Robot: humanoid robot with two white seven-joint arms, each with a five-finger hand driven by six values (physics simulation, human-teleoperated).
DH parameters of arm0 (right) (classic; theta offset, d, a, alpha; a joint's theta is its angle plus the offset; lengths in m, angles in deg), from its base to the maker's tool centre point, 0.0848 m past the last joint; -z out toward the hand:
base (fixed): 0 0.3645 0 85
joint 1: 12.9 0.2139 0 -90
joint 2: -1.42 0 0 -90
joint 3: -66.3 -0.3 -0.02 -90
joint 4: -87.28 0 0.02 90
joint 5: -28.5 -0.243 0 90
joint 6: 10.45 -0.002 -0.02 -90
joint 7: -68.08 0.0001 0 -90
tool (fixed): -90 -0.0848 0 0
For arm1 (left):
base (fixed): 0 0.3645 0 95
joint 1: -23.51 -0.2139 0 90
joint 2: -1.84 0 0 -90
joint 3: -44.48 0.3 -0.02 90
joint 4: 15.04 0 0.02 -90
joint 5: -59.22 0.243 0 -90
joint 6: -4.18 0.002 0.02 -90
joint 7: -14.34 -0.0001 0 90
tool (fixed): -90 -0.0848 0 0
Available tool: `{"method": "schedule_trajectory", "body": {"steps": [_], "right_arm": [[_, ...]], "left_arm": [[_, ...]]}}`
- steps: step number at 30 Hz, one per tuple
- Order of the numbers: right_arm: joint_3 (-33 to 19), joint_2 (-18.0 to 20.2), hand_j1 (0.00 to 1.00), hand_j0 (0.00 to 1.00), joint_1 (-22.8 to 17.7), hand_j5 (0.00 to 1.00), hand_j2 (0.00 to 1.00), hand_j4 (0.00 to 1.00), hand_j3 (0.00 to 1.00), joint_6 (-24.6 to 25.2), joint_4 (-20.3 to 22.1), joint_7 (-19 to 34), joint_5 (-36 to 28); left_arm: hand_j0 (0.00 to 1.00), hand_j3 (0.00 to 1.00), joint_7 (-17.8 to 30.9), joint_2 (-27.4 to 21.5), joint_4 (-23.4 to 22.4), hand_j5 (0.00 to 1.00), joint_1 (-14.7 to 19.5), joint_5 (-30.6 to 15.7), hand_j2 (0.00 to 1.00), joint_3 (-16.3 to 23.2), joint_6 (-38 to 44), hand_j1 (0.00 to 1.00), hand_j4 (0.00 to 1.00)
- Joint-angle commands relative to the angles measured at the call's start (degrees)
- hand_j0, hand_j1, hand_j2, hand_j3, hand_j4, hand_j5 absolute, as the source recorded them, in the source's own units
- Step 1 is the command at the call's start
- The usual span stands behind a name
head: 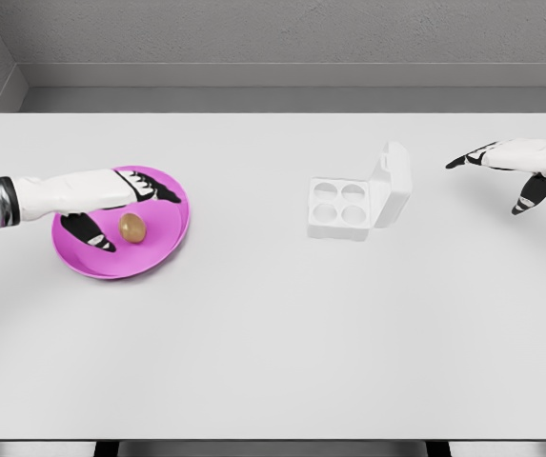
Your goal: Pack egg into the box and close the box lid
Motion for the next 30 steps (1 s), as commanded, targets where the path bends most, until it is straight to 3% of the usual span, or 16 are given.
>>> {"method": "schedule_trajectory", "body": {"steps": [1, 24, 26, 30], "right_arm": [[-0.1, 0.0, 1.00, 1.00, 0.0, 1.00, 1.00, 1.00, 1.00, 0.1, 0.0, 0.0, -0.3], [0.0, 0.1, 1.00, 1.00, 0.0, 1.00, 1.00, 1.00, 1.00, 0.1, 0.1, 0.0, -0.3], [0.0, 0.1, 1.00, 1.00, 0.0, 1.00, 1.00, 1.00, 1.00, 0.1, 0.1, 0.0, -0.3], [-0.1, 0.2, 1.00, 1.00, 0.0, 1.00, 1.00, 1.00, 1.00, 0.1, 0.1, 0.0, -0.3]], "left_arm": [[1.00, 1.00, 0.0, 0.2, -1.1, 1.00, 0.0, 1.4, 1.00, 0.0, 0.1, 1.00, 1.00], [1.00, 1.00, 0.0, 1.8, -2.6, 1.00, 0.0, 4.1, 1.00, -0.5, 0.1, 1.00, 1.00], [1.00, 1.00, 0.0, 3.0, -5.0, 1.00, 0.0, 4.3, 1.00, -0.5, 0.1, 1.00, 1.00], [1.00, 1.00, 0.0, 3.6, -5.8, 1.00, 0.2, 4.9, 1.00, -0.6, 0.1, 1.00, 1.00]]}}
